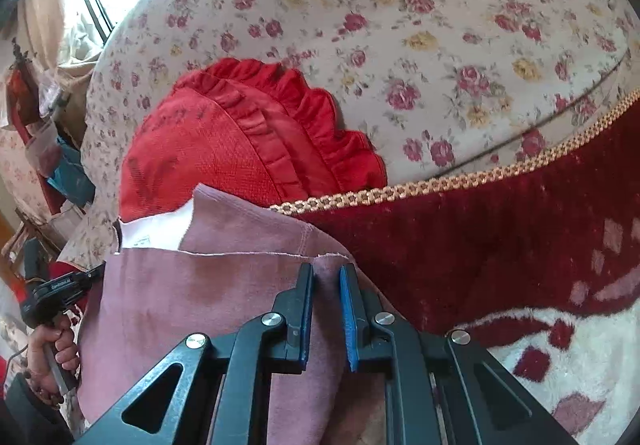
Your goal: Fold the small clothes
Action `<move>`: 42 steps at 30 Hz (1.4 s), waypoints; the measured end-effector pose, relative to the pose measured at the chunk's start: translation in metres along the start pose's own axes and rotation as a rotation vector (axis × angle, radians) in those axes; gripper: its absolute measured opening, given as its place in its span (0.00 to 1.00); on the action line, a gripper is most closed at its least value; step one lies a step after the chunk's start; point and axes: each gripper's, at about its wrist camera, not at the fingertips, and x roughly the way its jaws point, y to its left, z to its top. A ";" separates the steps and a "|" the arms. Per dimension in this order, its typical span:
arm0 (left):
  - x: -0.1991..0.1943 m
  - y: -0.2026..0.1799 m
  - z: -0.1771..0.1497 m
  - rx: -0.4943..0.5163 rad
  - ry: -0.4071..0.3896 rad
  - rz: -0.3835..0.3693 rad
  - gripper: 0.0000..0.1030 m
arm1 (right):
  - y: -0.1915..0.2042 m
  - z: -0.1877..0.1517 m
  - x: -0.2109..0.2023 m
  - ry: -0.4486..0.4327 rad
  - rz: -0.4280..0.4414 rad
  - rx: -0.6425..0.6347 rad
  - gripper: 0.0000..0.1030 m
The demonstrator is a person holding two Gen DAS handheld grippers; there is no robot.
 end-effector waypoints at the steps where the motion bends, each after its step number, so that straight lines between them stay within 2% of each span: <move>1: 0.001 0.000 0.000 -0.001 0.004 -0.002 0.05 | 0.000 0.000 0.000 0.005 0.003 0.002 0.12; 5: 0.001 -0.002 -0.001 0.010 0.006 -0.018 0.05 | 0.002 0.000 -0.002 0.009 0.026 -0.006 0.12; 6: 0.000 -0.004 -0.001 0.026 -0.001 -0.002 0.02 | 0.003 0.001 -0.004 -0.001 0.035 -0.012 0.04; 7: -0.001 -0.007 -0.001 0.043 -0.004 0.013 0.02 | 0.005 0.002 -0.007 -0.017 0.032 -0.014 0.04; 10: -0.015 -0.013 0.004 0.066 -0.072 0.053 0.02 | 0.009 0.010 -0.024 -0.106 0.001 -0.026 0.03; 13: -0.027 -0.016 0.011 0.071 -0.138 0.054 0.02 | 0.013 0.014 -0.036 -0.169 -0.039 -0.040 0.03; 20: -0.022 -0.015 0.011 0.093 -0.175 0.094 0.02 | 0.013 0.014 -0.033 -0.173 -0.091 -0.037 0.03; 23: -0.018 -0.017 0.008 0.112 -0.171 0.128 0.02 | 0.011 0.010 -0.026 -0.154 -0.125 -0.038 0.03; 25: -0.006 -0.022 0.004 0.150 -0.153 0.183 0.02 | 0.007 0.005 -0.017 -0.117 -0.198 -0.030 0.01; 28: 0.015 -0.022 -0.001 0.178 -0.076 0.172 0.03 | -0.003 -0.001 -0.011 -0.107 -0.226 -0.001 0.01; 31: 0.011 -0.011 0.004 0.122 -0.079 0.159 0.06 | 0.006 0.002 -0.022 -0.135 -0.284 -0.040 0.01; 32: 0.008 -0.008 0.006 0.103 -0.092 0.166 0.07 | 0.015 0.005 -0.031 -0.160 -0.283 -0.062 0.01; 33: 0.002 -0.004 0.008 0.076 -0.110 0.184 0.12 | 0.028 0.007 -0.044 -0.197 -0.263 -0.087 0.01; 34: -0.005 0.001 0.011 0.040 -0.130 0.195 0.21 | 0.037 0.009 -0.050 -0.212 -0.233 -0.099 0.01; 36: -0.027 0.005 0.014 -0.017 -0.193 0.218 0.29 | 0.061 0.010 -0.056 -0.204 -0.104 -0.135 0.01; 37: -0.040 0.003 0.014 -0.033 -0.239 0.227 0.29 | 0.075 0.009 -0.052 -0.174 -0.039 -0.165 0.01; 39: -0.058 -0.012 0.011 -0.018 -0.294 0.165 0.33 | 0.091 0.004 -0.041 -0.129 0.002 -0.217 0.01; 40: -0.061 -0.022 0.007 0.016 -0.293 0.116 0.37 | 0.096 0.000 -0.030 -0.100 -0.016 -0.242 0.01; 42: -0.047 -0.046 -0.002 0.112 -0.206 0.019 0.39 | 0.089 -0.003 -0.010 -0.048 -0.106 -0.233 0.01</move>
